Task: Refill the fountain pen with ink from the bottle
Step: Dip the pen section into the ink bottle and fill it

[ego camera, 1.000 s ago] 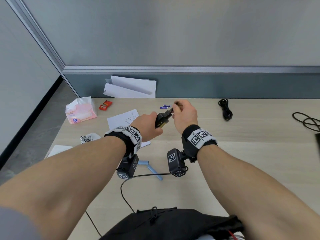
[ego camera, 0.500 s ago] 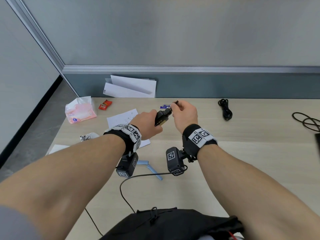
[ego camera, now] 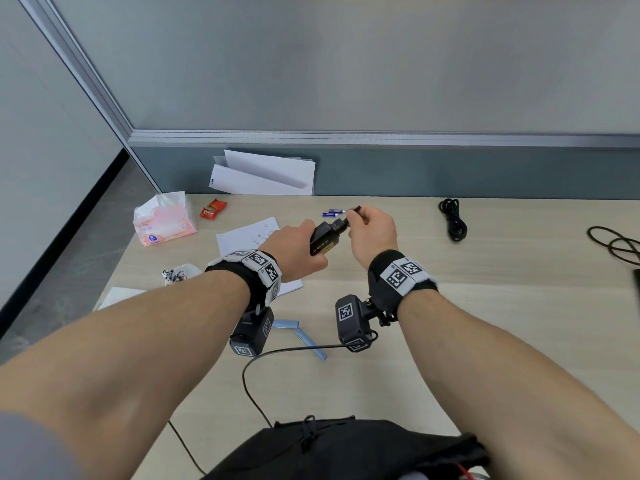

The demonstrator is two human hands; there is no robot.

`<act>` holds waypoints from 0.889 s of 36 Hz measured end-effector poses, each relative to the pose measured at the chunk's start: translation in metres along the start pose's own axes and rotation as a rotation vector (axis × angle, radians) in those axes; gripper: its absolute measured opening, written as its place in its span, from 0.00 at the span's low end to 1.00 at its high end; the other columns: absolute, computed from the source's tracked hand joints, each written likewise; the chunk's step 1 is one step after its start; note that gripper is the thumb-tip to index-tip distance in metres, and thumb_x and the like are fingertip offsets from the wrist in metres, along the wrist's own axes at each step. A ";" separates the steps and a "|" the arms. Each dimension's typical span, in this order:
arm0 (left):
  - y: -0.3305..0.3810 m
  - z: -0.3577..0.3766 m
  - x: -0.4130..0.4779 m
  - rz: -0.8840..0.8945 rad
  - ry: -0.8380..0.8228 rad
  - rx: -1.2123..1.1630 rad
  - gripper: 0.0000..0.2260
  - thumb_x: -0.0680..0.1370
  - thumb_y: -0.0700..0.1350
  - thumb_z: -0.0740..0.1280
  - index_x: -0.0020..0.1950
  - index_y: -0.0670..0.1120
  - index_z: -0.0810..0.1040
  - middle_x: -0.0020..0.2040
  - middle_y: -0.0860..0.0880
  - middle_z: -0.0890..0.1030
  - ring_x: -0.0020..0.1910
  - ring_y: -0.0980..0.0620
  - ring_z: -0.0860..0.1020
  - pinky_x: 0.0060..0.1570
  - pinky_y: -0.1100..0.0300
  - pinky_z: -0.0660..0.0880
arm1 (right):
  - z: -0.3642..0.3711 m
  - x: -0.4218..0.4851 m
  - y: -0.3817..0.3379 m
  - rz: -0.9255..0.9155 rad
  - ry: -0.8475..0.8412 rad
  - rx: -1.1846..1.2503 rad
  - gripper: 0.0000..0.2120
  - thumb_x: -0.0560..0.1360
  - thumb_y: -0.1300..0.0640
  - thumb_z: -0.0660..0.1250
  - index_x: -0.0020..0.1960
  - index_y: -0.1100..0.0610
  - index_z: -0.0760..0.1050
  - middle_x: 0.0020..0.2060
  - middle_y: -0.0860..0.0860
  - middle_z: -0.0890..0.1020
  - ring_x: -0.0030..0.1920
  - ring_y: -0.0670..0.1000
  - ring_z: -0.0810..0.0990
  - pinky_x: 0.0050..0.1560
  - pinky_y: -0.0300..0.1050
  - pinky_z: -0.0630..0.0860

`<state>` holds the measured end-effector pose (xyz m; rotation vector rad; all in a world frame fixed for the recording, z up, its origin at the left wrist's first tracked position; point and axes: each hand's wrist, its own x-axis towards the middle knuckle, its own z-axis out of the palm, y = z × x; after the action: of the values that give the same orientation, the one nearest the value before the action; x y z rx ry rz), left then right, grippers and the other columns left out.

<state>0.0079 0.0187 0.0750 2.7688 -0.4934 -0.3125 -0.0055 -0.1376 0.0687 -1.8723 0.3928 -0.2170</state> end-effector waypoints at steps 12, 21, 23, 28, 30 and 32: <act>0.000 0.006 0.003 0.007 0.057 -0.027 0.14 0.73 0.53 0.66 0.49 0.48 0.65 0.34 0.52 0.73 0.31 0.55 0.73 0.27 0.60 0.65 | -0.001 -0.001 -0.004 -0.059 0.019 -0.031 0.05 0.77 0.56 0.63 0.44 0.51 0.77 0.34 0.44 0.77 0.39 0.49 0.76 0.42 0.40 0.70; 0.002 0.007 0.003 0.023 0.036 -0.014 0.14 0.73 0.53 0.66 0.49 0.48 0.65 0.34 0.52 0.73 0.31 0.53 0.73 0.27 0.60 0.65 | -0.003 -0.004 -0.005 -0.125 0.038 -0.114 0.06 0.79 0.59 0.61 0.47 0.56 0.77 0.38 0.48 0.77 0.40 0.50 0.74 0.38 0.30 0.63; 0.002 0.008 0.003 0.032 0.026 -0.006 0.13 0.73 0.53 0.66 0.49 0.48 0.65 0.34 0.52 0.73 0.31 0.54 0.73 0.28 0.59 0.66 | -0.003 -0.004 -0.005 -0.147 0.039 -0.148 0.08 0.79 0.59 0.60 0.48 0.58 0.77 0.38 0.50 0.77 0.40 0.51 0.74 0.39 0.34 0.64; 0.002 0.008 0.002 0.042 0.004 0.002 0.14 0.73 0.53 0.66 0.51 0.48 0.66 0.35 0.51 0.74 0.33 0.52 0.75 0.32 0.57 0.72 | -0.005 -0.005 -0.005 -0.160 0.039 -0.209 0.10 0.80 0.59 0.57 0.48 0.60 0.76 0.38 0.52 0.77 0.41 0.53 0.72 0.43 0.42 0.68; 0.003 0.008 0.002 0.049 0.002 -0.002 0.14 0.73 0.53 0.66 0.51 0.48 0.66 0.35 0.51 0.75 0.32 0.52 0.75 0.32 0.57 0.73 | -0.004 -0.006 -0.006 -0.158 0.040 -0.210 0.10 0.80 0.58 0.57 0.50 0.60 0.76 0.40 0.53 0.78 0.42 0.54 0.73 0.44 0.41 0.68; 0.004 0.008 0.002 0.055 0.005 -0.008 0.14 0.73 0.52 0.66 0.51 0.48 0.66 0.35 0.51 0.75 0.32 0.52 0.75 0.32 0.57 0.73 | -0.005 -0.006 -0.006 -0.154 0.045 -0.197 0.10 0.80 0.58 0.57 0.52 0.60 0.77 0.42 0.54 0.80 0.44 0.55 0.75 0.45 0.41 0.69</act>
<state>0.0064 0.0125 0.0690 2.7421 -0.5640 -0.2937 -0.0114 -0.1377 0.0761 -2.0968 0.3101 -0.3348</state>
